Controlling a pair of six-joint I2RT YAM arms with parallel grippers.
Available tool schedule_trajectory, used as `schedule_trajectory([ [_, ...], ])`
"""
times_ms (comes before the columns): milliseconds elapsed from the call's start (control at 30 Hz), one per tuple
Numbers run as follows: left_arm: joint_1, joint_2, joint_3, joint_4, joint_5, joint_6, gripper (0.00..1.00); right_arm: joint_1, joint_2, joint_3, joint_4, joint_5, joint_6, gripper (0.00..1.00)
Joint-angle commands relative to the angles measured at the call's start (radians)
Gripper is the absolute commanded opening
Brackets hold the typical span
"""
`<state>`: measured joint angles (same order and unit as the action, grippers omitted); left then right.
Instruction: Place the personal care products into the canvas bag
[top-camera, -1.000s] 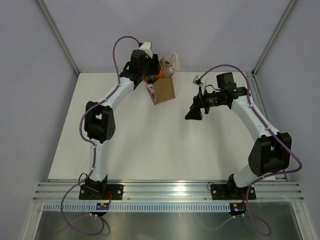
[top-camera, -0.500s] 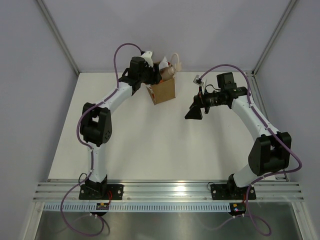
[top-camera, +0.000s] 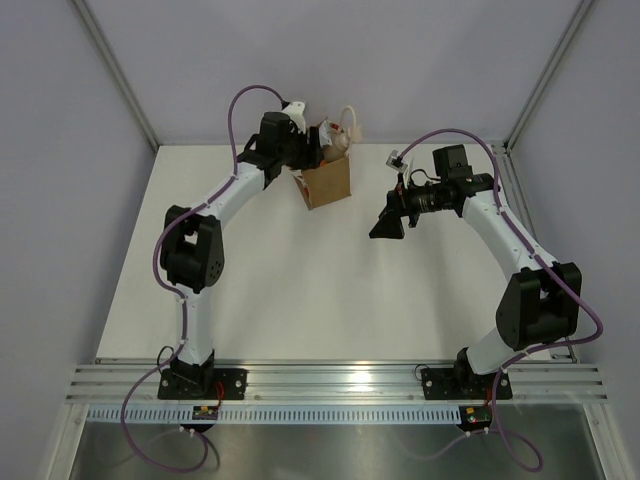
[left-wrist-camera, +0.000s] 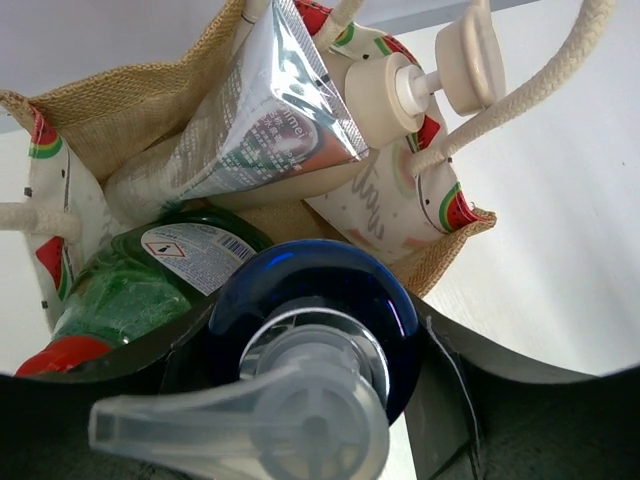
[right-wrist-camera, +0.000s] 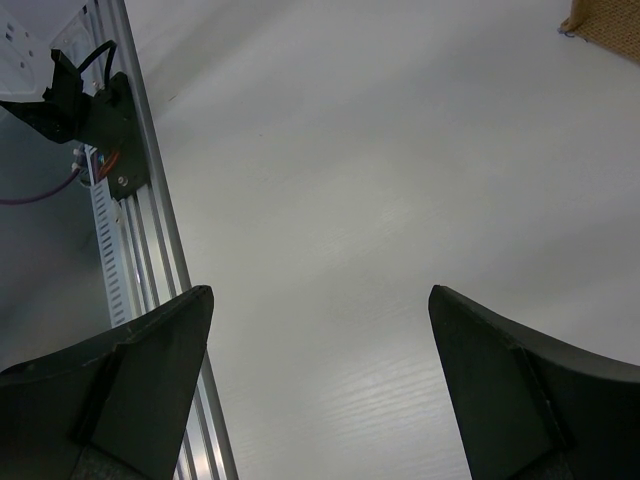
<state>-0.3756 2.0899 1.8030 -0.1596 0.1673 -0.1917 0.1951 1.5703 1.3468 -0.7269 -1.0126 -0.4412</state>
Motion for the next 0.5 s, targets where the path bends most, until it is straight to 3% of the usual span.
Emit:
schedule_trajectory([
  [0,-0.013,-0.048,0.111,0.055,0.003,-0.012,0.75,-0.006,-0.003,0.041,0.000,-0.003,0.002,0.97],
  [200,-0.011,-0.076,0.157,0.043,-0.022,0.003,0.87,-0.005,-0.003,0.061,-0.008,0.000,0.004,0.97],
  [467,0.000,-0.106,0.199,0.045,-0.029,0.009,0.88,-0.006,-0.029,0.052,0.021,0.060,0.042,0.97],
])
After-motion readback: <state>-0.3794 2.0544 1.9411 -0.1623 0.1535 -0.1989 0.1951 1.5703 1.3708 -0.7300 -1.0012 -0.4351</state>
